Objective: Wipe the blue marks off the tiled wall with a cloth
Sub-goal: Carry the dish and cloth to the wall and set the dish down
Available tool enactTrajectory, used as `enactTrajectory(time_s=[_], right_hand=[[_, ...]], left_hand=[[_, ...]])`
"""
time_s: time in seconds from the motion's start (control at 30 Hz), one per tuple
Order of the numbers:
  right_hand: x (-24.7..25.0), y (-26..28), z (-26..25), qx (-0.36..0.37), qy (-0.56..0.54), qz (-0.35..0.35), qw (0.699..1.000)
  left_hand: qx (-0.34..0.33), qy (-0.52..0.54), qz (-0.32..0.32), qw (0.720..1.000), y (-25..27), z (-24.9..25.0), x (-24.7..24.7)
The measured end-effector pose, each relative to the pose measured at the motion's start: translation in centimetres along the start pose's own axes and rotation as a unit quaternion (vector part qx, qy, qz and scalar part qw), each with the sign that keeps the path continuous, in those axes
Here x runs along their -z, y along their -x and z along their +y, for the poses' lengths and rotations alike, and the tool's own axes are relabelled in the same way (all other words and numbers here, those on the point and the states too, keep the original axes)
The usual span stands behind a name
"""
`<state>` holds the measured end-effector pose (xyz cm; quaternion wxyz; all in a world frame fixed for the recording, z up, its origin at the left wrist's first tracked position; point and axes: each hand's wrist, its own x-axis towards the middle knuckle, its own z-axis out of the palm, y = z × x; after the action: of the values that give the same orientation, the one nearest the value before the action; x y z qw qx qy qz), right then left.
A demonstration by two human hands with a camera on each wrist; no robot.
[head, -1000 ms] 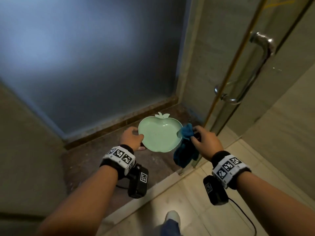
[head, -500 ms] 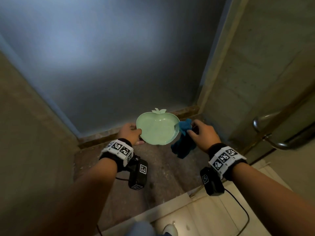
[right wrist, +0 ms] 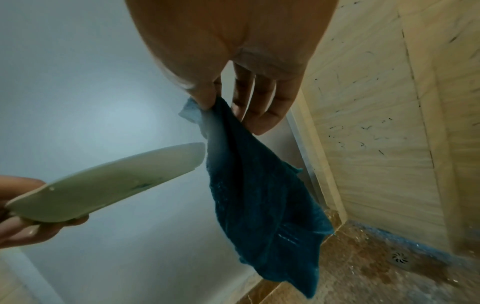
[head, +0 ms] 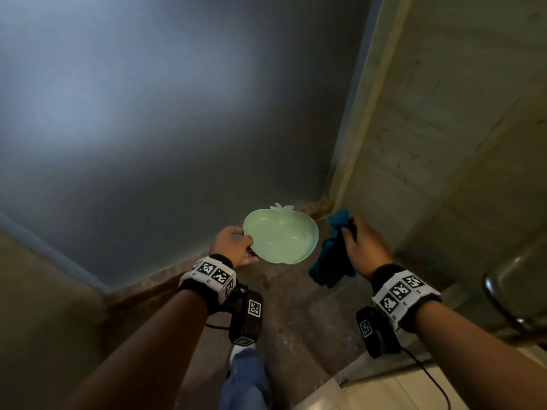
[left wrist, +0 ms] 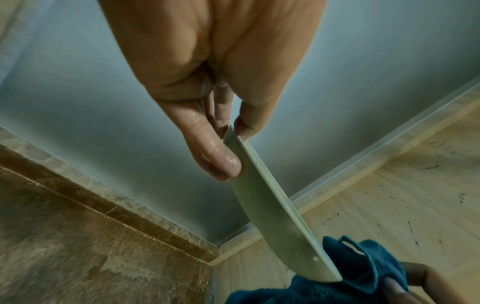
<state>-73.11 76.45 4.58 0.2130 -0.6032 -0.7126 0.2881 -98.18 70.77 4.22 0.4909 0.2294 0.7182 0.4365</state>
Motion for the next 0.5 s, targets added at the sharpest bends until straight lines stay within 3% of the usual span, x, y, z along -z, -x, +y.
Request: enactTrajectory(time_s=[0.33, 0.5], right_hand=[[-0.4, -12.0, -1.2, -0.103, -0.010, 0.072, 0.992], [1.5, -14.6, -2.1, -0.103, -0.001, 0.113, 0.988]], left_hand=[[-0.034, -0.084, -0.113, 0.989, -14.4, 9.7, -3.3], [-0.058, -0.128, -0.169, 0.976, -18.2, 14.3, -6.3]])
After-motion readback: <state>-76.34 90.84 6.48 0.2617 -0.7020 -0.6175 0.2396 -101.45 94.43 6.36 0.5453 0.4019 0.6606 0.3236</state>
